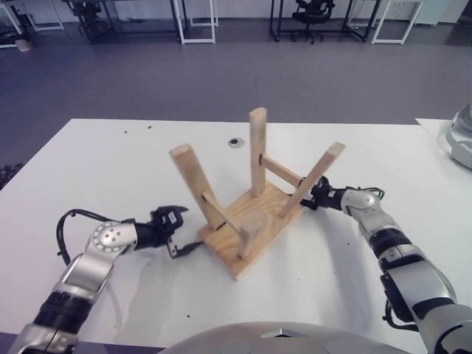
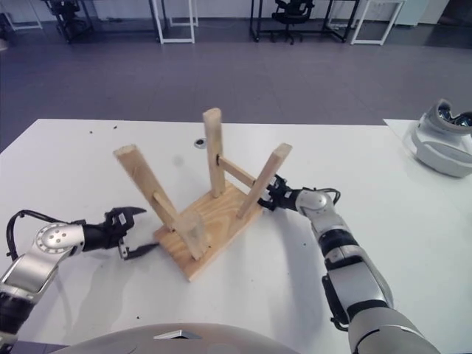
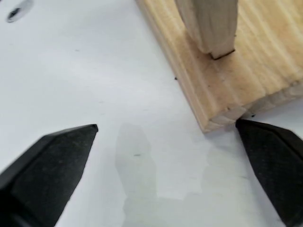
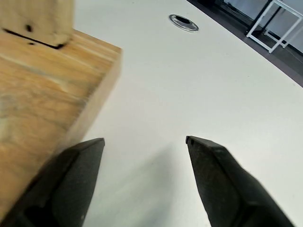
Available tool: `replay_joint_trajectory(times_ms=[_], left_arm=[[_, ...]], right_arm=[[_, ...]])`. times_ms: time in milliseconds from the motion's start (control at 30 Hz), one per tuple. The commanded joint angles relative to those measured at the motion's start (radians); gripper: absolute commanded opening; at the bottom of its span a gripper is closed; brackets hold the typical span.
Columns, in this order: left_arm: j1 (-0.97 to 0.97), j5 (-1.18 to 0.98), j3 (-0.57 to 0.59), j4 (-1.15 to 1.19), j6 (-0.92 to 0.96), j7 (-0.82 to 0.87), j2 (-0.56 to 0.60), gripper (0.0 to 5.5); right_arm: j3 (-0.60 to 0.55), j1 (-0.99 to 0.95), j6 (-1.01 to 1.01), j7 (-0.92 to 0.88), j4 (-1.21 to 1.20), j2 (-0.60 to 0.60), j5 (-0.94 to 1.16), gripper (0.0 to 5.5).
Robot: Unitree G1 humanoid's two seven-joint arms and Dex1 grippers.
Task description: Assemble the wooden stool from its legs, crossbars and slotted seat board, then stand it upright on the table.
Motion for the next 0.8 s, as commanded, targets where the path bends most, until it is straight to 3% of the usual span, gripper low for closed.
replay_joint_trajectory(times_ms=[33, 167, 333, 667, 800], left_arm=[[-0.075, 0.068, 0.026, 0.153, -0.052, 0.155, -0.075, 5.38], [0.057, 0.052, 0.071, 0.086, -0.092, 0.194, -0.070, 5.38], [0.197, 0.026, 0.103, -0.099, -0.054, 0.119, 0.009, 5.38], [0.257, 0.067, 0.036, -0.236, 0.056, 0.110, 0.018, 5.38], [0.303, 0.042, 0.052, -0.304, 0.101, 0.111, 0.020, 5.38]], right_arm=[[-0.015, 0.160, 0.031, 0.114, -0.152, -0.049, 0.031, 3.24], [-0.092, 0.315, 0.149, 0.106, -0.451, -0.108, 0.116, 3.24], [-0.152, 0.468, 0.266, -0.004, -0.671, -0.152, 0.081, 3.24], [-0.150, 0.453, 0.313, -0.087, -0.666, -0.176, -0.020, 3.24], [-0.122, 0.504, 0.344, 0.013, -0.784, -0.154, 0.076, 3.24]])
